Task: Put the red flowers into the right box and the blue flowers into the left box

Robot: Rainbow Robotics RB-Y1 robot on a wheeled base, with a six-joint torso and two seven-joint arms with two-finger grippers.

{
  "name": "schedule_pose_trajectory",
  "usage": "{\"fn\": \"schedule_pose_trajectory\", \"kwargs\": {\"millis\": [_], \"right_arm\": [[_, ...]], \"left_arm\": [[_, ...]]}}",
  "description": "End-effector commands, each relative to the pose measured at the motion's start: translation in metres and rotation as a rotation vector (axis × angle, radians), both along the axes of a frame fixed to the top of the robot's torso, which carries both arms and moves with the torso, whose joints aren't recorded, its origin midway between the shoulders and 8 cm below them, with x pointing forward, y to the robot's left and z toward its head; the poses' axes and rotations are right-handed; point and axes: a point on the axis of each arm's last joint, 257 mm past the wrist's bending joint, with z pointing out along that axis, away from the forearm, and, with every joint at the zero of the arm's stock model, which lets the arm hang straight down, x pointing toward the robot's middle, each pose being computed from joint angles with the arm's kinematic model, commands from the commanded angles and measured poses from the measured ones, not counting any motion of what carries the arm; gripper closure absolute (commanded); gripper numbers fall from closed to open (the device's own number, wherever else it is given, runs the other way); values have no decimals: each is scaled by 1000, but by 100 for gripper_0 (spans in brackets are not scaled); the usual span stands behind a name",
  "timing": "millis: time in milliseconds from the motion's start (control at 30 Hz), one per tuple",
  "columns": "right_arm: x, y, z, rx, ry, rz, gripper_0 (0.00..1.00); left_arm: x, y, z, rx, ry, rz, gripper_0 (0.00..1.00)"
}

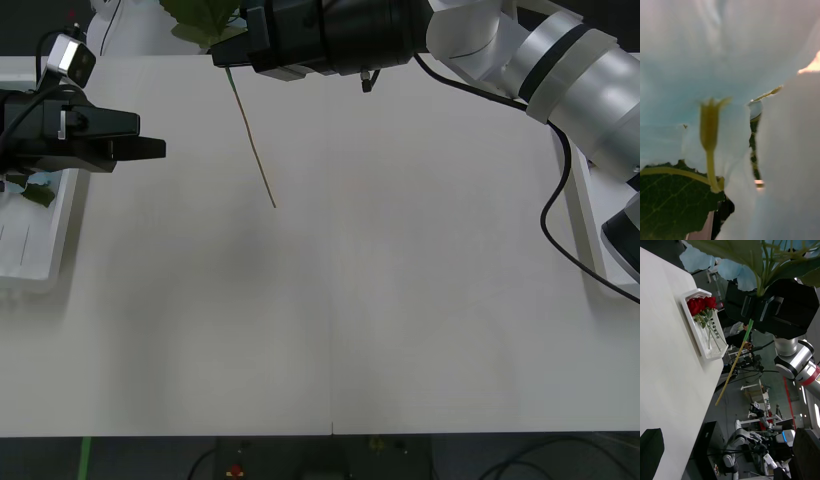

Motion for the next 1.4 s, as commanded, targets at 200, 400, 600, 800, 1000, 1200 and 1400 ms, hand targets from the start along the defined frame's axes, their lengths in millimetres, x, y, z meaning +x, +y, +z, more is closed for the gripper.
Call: {"fn": "schedule_pose_trajectory", "kwargs": {"millis": [200, 400, 600, 800, 1000, 1200, 1400], "right_arm": [[-27, 35, 47, 63, -45, 73, 100], [-28, 37, 48, 65, -46, 78, 100], [-29, 36, 47, 66, -44, 79, 100], [-29, 36, 47, 66, -44, 79, 100], [-28, 36, 48, 67, -44, 77, 100], [-27, 36, 48, 69, -46, 74, 100], [-26, 36, 49, 72, -47, 70, 100]], "left_arm": [[-8, -40, 7, -74, 0, -70, 0], [4, -65, -14, -30, -74, -30, 0], [5, -89, -24, -3, -84, -20, 0], [6, -105, -34, 15, -85, -9, 0], [10, -124, -35, 4, -92, 5, 0], [8, -138, -33, -15, -88, -1, 38], [7, -140, -32, -19, -84, -3, 100]]}}
